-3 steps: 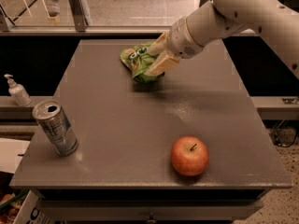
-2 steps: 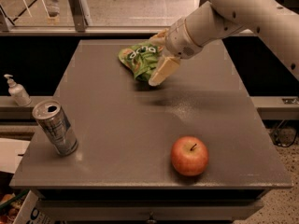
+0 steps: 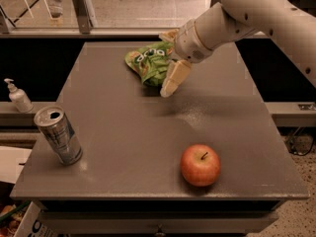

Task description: Move green rice chip bag near redbull can

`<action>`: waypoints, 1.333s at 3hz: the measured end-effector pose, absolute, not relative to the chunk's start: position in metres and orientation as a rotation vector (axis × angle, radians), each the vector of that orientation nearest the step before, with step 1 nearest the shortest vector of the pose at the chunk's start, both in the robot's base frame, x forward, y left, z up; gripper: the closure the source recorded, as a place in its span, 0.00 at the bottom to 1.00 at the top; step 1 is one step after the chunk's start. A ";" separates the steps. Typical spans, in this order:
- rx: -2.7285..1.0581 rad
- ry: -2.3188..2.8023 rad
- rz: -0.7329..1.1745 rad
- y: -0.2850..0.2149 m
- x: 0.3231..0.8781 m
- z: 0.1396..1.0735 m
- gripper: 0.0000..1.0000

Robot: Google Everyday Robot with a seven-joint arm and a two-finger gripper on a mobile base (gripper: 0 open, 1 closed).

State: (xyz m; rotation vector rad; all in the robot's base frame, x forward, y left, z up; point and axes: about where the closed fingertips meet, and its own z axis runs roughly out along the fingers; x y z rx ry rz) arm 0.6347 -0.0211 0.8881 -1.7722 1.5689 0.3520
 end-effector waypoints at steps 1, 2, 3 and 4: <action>-1.769 1.553 0.334 -0.023 0.644 0.884 0.00; -1.776 1.539 0.334 -0.022 0.653 0.874 0.00; -1.779 1.533 0.336 -0.023 0.659 0.868 0.17; -1.774 1.508 0.347 -0.019 0.656 0.872 0.39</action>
Offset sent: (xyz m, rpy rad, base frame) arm 0.0295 -0.0039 -0.0227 0.0051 -0.0396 0.0161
